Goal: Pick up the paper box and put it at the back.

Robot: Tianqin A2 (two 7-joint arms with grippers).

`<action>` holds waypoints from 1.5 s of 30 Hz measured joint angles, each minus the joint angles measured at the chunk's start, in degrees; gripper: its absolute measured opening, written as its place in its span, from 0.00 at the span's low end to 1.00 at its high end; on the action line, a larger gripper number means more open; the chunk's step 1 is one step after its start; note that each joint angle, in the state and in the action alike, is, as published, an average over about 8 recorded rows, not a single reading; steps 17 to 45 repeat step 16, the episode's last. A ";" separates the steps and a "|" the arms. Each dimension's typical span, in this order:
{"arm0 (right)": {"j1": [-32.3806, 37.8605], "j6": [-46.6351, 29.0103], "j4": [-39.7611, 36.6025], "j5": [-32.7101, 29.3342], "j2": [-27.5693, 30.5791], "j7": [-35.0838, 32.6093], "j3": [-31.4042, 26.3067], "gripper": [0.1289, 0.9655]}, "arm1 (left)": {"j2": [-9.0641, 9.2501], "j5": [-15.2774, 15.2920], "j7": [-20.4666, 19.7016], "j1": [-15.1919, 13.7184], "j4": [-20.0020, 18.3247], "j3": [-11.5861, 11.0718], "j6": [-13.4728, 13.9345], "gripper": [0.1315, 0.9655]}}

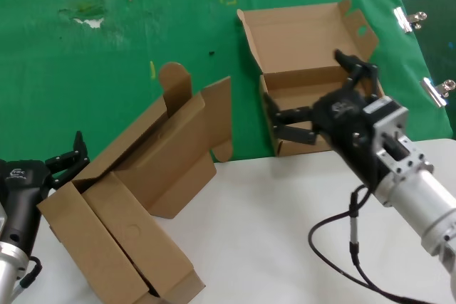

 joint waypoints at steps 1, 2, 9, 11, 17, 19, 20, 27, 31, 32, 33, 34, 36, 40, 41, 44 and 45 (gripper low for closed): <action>-0.47 0.96 -0.25 1.14 -0.02 -0.51 0.25 1.00 | 0.01 0.01 -0.01 0.01 -0.04 0.01 -0.03 0.94; -0.96 1.96 -0.50 2.33 -0.03 -1.04 0.51 1.00 | 0.02 0.02 -0.02 0.03 -0.08 0.02 -0.06 0.95; -4.37 8.91 -2.29 10.61 -0.15 -4.73 2.35 1.00 | 0.07 0.11 -0.12 0.14 -0.35 0.10 -0.26 0.99; -5.30 10.80 -2.78 12.86 -0.19 -5.73 2.85 1.00 | 0.09 0.13 -0.14 0.16 -0.43 0.13 -0.32 1.00; -6.71 13.68 -3.52 16.29 -0.24 -7.27 3.60 1.00 | 0.12 0.16 -0.18 0.21 -0.55 0.16 -0.40 1.00; -6.71 13.68 -3.52 16.29 -0.24 -7.27 3.60 1.00 | 0.12 0.16 -0.18 0.21 -0.55 0.16 -0.40 1.00; -6.71 13.68 -3.52 16.29 -0.24 -7.27 3.60 1.00 | 0.12 0.16 -0.18 0.21 -0.55 0.16 -0.40 1.00; -6.71 13.68 -3.52 16.29 -0.24 -7.27 3.60 1.00 | 0.12 0.16 -0.18 0.21 -0.55 0.16 -0.40 1.00; -6.71 13.68 -3.52 16.29 -0.24 -7.27 3.60 1.00 | 0.12 0.16 -0.18 0.21 -0.55 0.16 -0.40 1.00; -6.71 13.68 -3.52 16.29 -0.24 -7.27 3.60 1.00 | 0.12 0.16 -0.18 0.21 -0.55 0.16 -0.40 1.00; -6.71 13.68 -3.52 16.29 -0.24 -7.27 3.60 1.00 | 0.12 0.16 -0.18 0.21 -0.55 0.16 -0.40 1.00; -6.71 13.68 -3.52 16.29 -0.24 -7.27 3.60 1.00 | 0.12 0.16 -0.18 0.21 -0.55 0.16 -0.40 1.00; -6.71 13.68 -3.52 16.29 -0.24 -7.27 3.60 1.00 | 0.12 0.16 -0.18 0.21 -0.55 0.16 -0.40 1.00; -6.71 13.68 -3.52 16.29 -0.24 -7.27 3.60 1.00 | 0.12 0.16 -0.18 0.21 -0.55 0.16 -0.40 1.00; -6.71 13.68 -3.52 16.29 -0.24 -7.27 3.60 1.00 | 0.12 0.16 -0.18 0.21 -0.55 0.16 -0.40 1.00; -6.71 13.68 -3.52 16.29 -0.24 -7.27 3.60 1.00 | 0.12 0.16 -0.18 0.21 -0.55 0.16 -0.40 1.00; -6.71 13.68 -3.52 16.29 -0.24 -7.27 3.60 1.00 | 0.12 0.16 -0.18 0.21 -0.55 0.16 -0.40 1.00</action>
